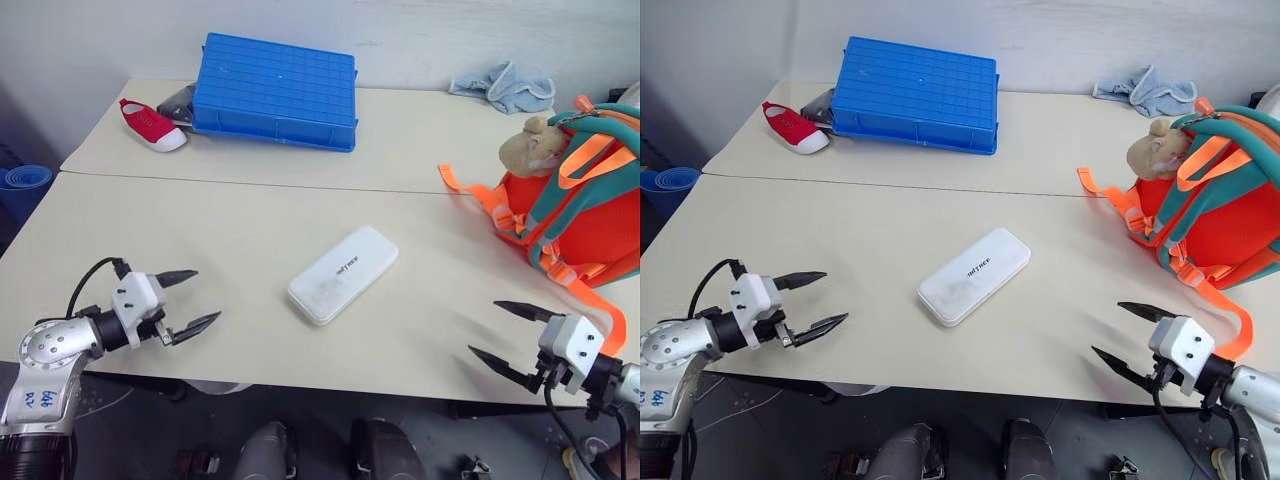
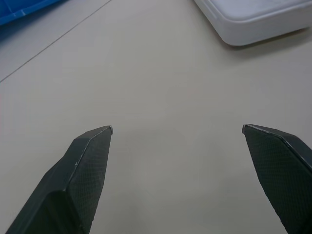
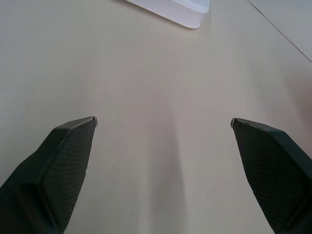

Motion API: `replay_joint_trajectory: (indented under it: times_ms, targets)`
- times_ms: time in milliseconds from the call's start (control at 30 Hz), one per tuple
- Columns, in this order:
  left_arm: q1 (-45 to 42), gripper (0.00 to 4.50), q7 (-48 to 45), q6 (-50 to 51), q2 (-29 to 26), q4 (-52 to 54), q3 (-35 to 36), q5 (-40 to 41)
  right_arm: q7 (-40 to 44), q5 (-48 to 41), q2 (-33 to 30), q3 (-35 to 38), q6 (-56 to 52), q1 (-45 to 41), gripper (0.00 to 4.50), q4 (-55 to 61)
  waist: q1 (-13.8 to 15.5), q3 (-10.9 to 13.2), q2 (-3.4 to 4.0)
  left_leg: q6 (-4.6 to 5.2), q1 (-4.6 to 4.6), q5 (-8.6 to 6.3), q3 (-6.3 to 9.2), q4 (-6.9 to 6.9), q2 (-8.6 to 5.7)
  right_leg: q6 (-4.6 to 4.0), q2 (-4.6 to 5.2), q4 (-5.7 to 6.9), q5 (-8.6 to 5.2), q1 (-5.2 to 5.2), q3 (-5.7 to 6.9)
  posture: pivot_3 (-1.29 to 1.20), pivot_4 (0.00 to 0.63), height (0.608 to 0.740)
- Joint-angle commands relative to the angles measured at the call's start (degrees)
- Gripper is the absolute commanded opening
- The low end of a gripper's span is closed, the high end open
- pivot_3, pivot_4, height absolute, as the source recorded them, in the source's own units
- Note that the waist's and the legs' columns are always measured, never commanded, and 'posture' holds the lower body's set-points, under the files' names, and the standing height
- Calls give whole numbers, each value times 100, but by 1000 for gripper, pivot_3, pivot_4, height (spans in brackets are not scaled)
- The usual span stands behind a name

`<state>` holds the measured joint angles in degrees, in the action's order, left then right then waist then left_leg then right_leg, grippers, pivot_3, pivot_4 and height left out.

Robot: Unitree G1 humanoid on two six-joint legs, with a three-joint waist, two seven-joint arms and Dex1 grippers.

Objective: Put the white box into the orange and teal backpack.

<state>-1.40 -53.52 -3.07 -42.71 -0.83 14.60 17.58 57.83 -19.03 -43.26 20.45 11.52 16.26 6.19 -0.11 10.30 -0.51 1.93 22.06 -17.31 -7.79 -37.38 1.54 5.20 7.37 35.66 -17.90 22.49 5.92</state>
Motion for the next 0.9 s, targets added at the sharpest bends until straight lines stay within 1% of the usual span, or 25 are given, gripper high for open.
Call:
replay_joint_trajectory:
  times_ms: [33,100,167,267,300,333,400,533,600,633,667,733,767,800,900]
  targets:
    - [-77,4485,61,-12,-5,61,1,-16,-30,-24,54,43,161,34,4500,43,-4,0,0,0,0,0,-1,0,0,0,0,1,0,0,-1,0,150,740]
    - [-133,4485,76,40,46,44,-5,54,-43,-12,78,36,183,40,4500,31,-5,0,0,0,0,0,-1,0,0,0,-1,1,0,0,0,0,150,740]
    - [-223,4485,14,153,12,16,-82,65,-289,-201,213,52,-129,-128,4500,158,-1,0,0,-1,0,1,0,-1,0,0,-1,1,0,0,0,0,150,740]
    - [-385,4485,-271,378,-139,-18,-185,156,-225,-84,69,-221,-330,-450,4500,375,-11,0,0,-1,0,1,-3,-9,0,0,0,10,0,3,-3,0,150,740]
    - [-442,4308,-428,446,-166,-8,-197,271,-303,-70,11,-361,-632,-690,4330,499,-23,0,0,-2,-1,1,-3,-10,1,0,-1,12,0,2,-3,0,150,740]
    - [-474,4102,-561,547,-200,24,-207,370,-369,-61,-66,-506,-953,-950,4137,637,-34,0,0,-3,-1,1,-3,-9,2,0,-1,14,0,4,-5,0,150,740]
    - [-381,3580,-776,633,-314,188,-274,383,-551,148,-246,-823,-1566,-1473,3560,924,-67,0,1,-5,-1,3,-4,-9,2,0,-1,18,0,9,-5,0,150,740]
    - [119,2321,-815,904,-343,825,-340,440,-882,525,-425,-1593,-2852,-2462,2173,1460,-140,1,4,-11,2,0,-3,-4,7,-10,2,18,-5,16,5,0,150,740]
    - [342,1689,-674,932,-244,1083,-471,327,-1172,934,-294,-2148,-3615,-3240,1477,1338,-161,2,3,-13,8,-2,-2,-3,8,-12,1,16,-7,18,14,0,150,740]
    - [392,1436,-591,967,-183,1178,-537,292,-1312,1165,-244,-2394,-3949,-3574,1200,1226,-160,2,4,-13,7,-2,-4,-6,9,-12,2,15,-7,18,16,0,150,740]
    - [405,1056,-474,1000,-109,1272,-629,224,-1382,1297,-157,-2635,-4314,-3933,781,1074,-158,2,4,-9,12,-3,-10,-16,7,-13,6,22,-7,25,15,0,150,740]
    - [272,453,-193,1151,98,1427,-809,148,-1497,1620,35,-3044,-4652,-4616,103,607,-154,2,4,-7,12,-4,-10,-28,8,-13,7,28,-7,23,14,0,150,740]
    - [191,111,-38,1263,215,1502,-893,124,-1497,1780,110,-3267,-4867,-4964,0,375,-139,2,4,-6,15,-4,-10,-34,8,-13,8,33,-7,25,15,0,150,740]
    - [117,21,54,1368,308,1565,-979,126,-1529,1915,213,-3428,-4976,-5284,0,129,-127,2,4,-5,15,-3,-5,-35,7,-12,9,33,-7,22,19,0,150,740]
    - [-13,21,189,1571,473,1716,-1212,86,-1501,2093,520,-3739,-5150,-5997,0,-523,-142,2,4,-4,28,-3,-3,-39,6,-12,9,34,-7,29,23,0,150,740]
